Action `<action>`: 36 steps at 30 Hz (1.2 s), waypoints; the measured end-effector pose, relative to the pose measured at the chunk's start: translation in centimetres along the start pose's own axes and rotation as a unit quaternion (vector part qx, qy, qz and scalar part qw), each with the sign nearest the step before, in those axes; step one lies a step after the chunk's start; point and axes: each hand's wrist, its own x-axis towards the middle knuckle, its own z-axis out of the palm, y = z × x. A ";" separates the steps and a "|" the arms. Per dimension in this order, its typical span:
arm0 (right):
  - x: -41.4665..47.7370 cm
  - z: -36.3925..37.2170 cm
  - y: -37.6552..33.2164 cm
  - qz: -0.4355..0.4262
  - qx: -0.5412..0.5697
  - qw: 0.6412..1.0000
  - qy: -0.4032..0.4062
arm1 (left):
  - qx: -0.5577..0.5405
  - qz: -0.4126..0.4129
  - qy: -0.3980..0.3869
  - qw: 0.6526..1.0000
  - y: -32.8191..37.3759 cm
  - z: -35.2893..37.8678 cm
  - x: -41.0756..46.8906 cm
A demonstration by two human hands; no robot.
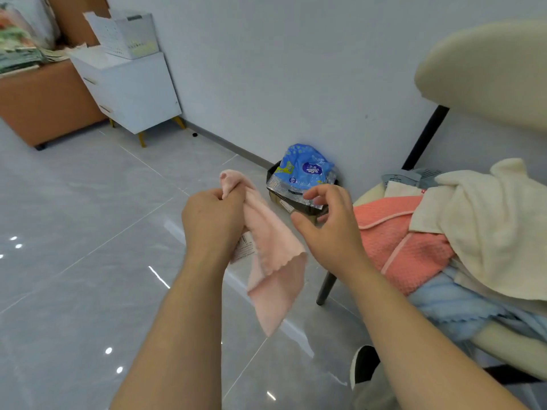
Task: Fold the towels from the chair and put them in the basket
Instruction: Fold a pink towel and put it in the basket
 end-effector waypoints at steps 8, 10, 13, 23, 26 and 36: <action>-1.0 -0.9 -0.9 0.012 0.050 0.965 -0.259 | -0.130 -0.098 0.026 0.986 0.9 0.9 0.0; -0.8 -0.5 -0.4 -0.024 0.017 0.973 -0.231 | -0.148 -0.098 0.024 0.984 0.9 1.2 0.2; -0.3 0.0 0.1 -0.065 0.035 0.984 -0.161 | -0.143 -0.092 0.020 0.985 0.8 1.6 0.5; 1.5 -0.4 -0.1 0.183 0.167 0.969 0.006 | -0.078 -0.154 -0.043 0.984 1.0 2.0 0.5; 1.9 -0.9 0.9 0.157 0.143 0.974 0.073 | -0.076 -0.151 -0.032 0.985 1.2 1.9 0.4; 3.2 -0.7 2.1 0.169 0.066 0.967 0.180 | -0.048 -0.055 -0.034 0.997 -0.1 1.1 0.3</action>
